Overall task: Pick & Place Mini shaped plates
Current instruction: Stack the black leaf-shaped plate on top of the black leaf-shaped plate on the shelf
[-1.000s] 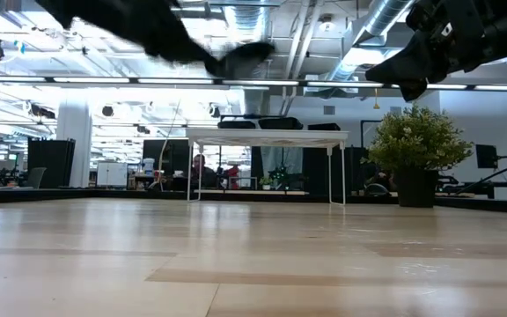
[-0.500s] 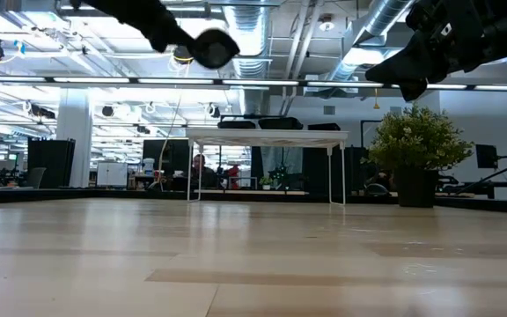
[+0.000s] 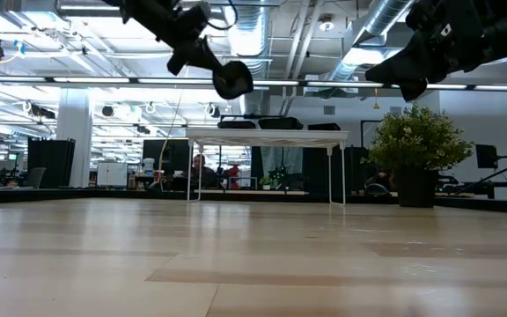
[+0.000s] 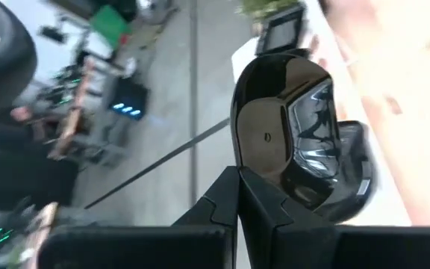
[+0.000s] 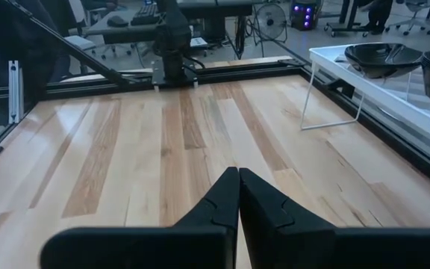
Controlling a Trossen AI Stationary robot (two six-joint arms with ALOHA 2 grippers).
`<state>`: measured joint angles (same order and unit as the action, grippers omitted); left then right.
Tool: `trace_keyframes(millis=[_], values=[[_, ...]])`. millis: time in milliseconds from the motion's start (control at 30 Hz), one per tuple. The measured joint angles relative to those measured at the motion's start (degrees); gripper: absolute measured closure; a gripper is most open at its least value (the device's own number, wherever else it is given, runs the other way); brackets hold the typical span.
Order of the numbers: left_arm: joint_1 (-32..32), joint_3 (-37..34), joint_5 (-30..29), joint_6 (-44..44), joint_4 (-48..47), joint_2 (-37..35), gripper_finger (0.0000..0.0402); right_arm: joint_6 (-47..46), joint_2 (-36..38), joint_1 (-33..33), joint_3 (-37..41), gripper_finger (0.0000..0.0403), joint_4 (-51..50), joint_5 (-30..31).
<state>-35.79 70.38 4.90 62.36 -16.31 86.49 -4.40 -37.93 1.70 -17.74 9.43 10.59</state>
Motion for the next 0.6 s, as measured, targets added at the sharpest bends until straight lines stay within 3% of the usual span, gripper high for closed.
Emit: trace_keyframes(millis=[433,600], values=[[-7.23,0.52,15.75,1.69,-2.63,5.92,0.0393,2.86,0.00,-3.06,0.00,0.0397,-0.22,0.09],[-7.45,0.52,16.75,1.78,-2.55,8.23,0.0392,2.88,0.00,-3.82,0.00,0.0397,-0.24,0.02]])
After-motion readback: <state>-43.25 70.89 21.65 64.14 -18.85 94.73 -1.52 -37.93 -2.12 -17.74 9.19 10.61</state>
